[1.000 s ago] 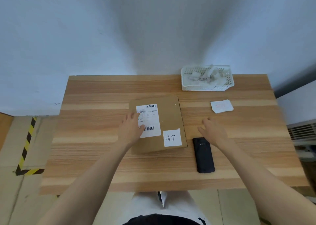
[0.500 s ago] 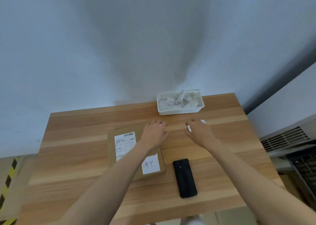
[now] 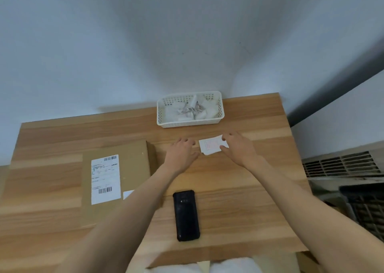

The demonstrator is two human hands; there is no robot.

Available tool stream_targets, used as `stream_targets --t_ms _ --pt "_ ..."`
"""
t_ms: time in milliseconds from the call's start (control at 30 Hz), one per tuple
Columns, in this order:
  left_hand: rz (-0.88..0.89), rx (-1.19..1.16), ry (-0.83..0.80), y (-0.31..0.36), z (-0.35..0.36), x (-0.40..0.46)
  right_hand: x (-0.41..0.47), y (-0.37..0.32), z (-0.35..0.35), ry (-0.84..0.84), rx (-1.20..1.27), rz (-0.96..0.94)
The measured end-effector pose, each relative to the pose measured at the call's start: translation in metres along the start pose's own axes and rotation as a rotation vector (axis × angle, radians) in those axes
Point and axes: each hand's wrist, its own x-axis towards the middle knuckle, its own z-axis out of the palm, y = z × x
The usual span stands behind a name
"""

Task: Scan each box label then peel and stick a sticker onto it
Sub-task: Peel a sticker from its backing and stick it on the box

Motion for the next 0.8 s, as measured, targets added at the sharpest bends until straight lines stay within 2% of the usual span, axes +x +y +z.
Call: stream_targets --t_ms 233,567,800 --pt "-0.084 -0.076 -0.058 -0.002 0.025 0.045 0.042 0.029 0.023 -0.097 0.018 0.021" --pt "-0.112 -0.036 -0.146 -0.002 0.064 0.088 0.076 0.047 0.056 -0.151 0.014 0.005" --pt "-0.146 -0.114 -0.076 -0.001 0.069 0.091 0.086 0.045 0.06 -0.09 0.009 -0.058"
